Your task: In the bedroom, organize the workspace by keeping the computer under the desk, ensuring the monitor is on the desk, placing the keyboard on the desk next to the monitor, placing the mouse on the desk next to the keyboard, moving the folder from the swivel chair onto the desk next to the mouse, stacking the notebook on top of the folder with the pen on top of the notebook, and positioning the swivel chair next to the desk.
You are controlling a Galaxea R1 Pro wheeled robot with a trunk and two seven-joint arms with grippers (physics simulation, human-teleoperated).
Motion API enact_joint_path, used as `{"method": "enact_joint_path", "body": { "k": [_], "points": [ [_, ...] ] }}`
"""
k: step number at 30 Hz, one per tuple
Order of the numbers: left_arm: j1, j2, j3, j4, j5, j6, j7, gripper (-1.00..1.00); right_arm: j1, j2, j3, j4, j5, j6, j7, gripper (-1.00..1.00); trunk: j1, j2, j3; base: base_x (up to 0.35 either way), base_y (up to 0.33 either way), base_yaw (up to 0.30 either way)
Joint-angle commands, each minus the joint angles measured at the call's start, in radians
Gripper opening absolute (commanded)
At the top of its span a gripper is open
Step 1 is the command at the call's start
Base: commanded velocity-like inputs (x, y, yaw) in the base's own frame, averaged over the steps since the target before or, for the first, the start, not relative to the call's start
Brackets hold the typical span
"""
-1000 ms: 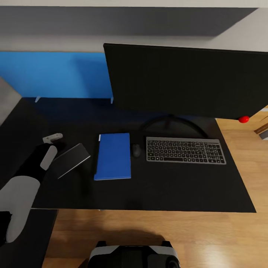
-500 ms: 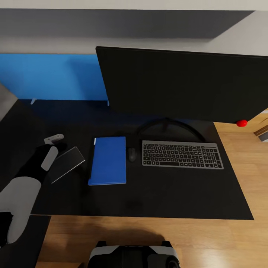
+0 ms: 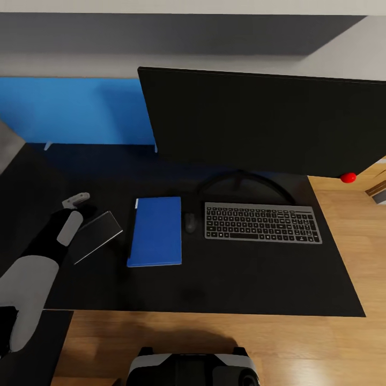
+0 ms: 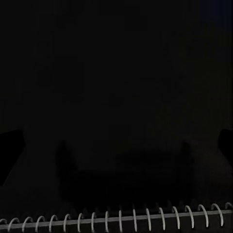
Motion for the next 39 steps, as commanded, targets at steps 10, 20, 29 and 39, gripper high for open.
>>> {"method": "enact_joint_path", "body": {
  "k": [10,20,29,39],
  "points": [
    [0.007,0.005,-0.003,-0.004,0.024,0.000,0.002,1.00,0.001,-0.001,0.003,-0.003,-0.008,-0.002,0.002,1.00,0.001,-0.002,-0.001,0.141,-0.023,0.000],
    [0.026,0.009,-0.002,-0.003,0.026,-0.001,0.002,1.00,0.001,-0.001,0.001,-0.003,-0.008,-0.002,0.002,1.00,0.001,-0.002,-0.001,0.058,-0.013,0.000],
    [0.044,0.009,-0.002,0.004,0.025,-0.003,0.002,1.00,0.001,-0.001,0.000,-0.001,-0.008,-0.002,0.002,1.00,0.001,-0.002,-0.001,0.007,-0.001,0.000],
    [0.055,0.009,-0.002,0.008,0.026,-0.004,0.001,1.00,0.001,-0.001,0.000,-0.001,-0.008,-0.002,0.002,1.00,0.001,-0.002,-0.001,0.001,0.000,0.000]
  ]
}}
